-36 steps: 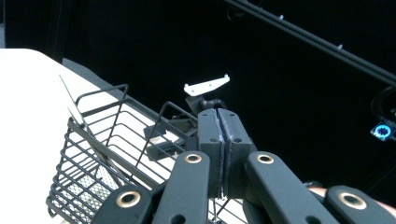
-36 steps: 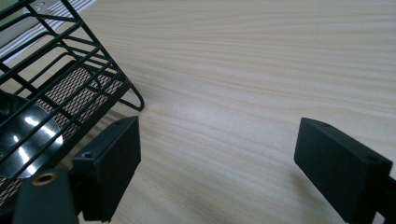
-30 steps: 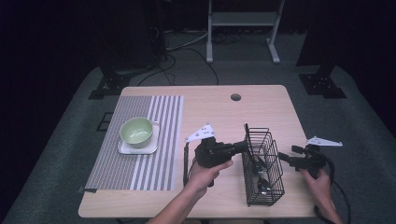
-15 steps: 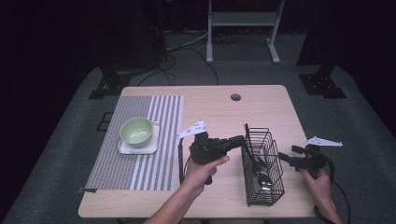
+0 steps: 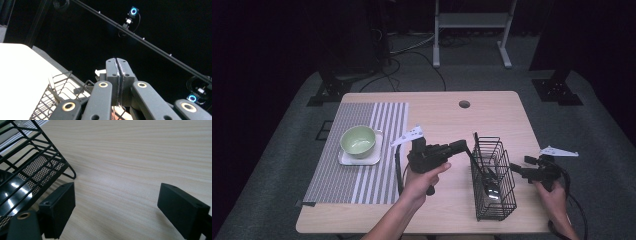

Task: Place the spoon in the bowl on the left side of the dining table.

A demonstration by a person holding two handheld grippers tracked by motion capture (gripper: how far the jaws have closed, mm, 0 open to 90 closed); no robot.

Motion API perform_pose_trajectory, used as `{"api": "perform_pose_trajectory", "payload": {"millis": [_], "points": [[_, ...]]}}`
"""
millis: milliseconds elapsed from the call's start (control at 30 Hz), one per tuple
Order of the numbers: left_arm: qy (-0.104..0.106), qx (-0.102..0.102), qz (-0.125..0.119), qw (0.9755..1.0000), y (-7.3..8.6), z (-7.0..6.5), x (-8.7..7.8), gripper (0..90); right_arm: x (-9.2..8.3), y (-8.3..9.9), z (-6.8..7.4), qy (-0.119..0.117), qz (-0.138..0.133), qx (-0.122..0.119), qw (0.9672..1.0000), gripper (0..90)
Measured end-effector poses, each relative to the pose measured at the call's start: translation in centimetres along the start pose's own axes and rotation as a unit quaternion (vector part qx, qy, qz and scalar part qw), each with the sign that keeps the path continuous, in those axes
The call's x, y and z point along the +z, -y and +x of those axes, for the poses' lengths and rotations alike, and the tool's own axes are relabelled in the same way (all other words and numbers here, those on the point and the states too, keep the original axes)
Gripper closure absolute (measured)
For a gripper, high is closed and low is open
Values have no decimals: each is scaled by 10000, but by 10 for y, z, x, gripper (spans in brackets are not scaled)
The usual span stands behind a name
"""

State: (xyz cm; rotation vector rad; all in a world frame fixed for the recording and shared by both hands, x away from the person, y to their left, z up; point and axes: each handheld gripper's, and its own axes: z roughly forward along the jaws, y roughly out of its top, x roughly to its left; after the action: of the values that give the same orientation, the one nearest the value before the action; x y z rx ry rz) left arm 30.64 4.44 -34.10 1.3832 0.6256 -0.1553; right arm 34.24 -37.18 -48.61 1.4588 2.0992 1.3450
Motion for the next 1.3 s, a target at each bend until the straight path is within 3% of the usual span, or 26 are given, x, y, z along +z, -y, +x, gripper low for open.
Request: {"api": "perform_pose_trajectory", "payload": {"millis": [567,1300], "points": [[-78,-47,-363,9993,-14,3,-23,892,1,0,0,60,31,-6,10000,137],[-557,-48,-686,9961,-19,18,-70,892,1,0,1,111,41,-33,9999,137]]}}
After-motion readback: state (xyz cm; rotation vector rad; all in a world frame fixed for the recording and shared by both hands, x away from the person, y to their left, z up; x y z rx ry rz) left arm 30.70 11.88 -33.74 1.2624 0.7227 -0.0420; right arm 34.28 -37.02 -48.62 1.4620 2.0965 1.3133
